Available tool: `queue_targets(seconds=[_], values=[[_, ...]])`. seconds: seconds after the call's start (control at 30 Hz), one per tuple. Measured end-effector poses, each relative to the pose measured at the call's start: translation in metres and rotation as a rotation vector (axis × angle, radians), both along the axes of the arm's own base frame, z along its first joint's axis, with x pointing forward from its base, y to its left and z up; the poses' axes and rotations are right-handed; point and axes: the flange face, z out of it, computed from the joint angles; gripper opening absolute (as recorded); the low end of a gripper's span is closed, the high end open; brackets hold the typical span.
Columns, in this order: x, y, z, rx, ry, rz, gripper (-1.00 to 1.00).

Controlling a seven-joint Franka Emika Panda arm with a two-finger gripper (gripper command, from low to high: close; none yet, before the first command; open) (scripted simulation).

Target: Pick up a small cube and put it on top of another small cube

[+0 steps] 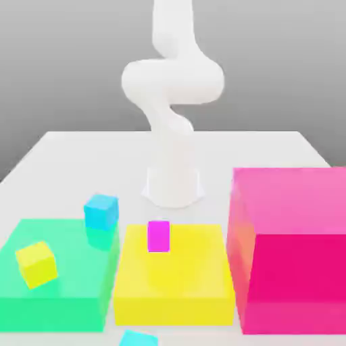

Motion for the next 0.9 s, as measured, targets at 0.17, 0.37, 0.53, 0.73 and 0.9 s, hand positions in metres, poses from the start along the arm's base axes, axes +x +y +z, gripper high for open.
queue_targets(seconds=[0.17,0.37,0.53,0.73,0.9], values=[[0.061,-0.008,-0.067,0.017,0.129,-0.035,0.0],[0.116,-0.019,-0.157,0.036,0.278,-0.079,0.0],[0.147,-0.03,-0.241,0.051,0.403,-0.116,0.0],[0.164,-0.043,-0.348,0.07,0.551,-0.164,0.0],[0.162,-0.05,-0.44,0.084,0.676,-0.201,0.0]])
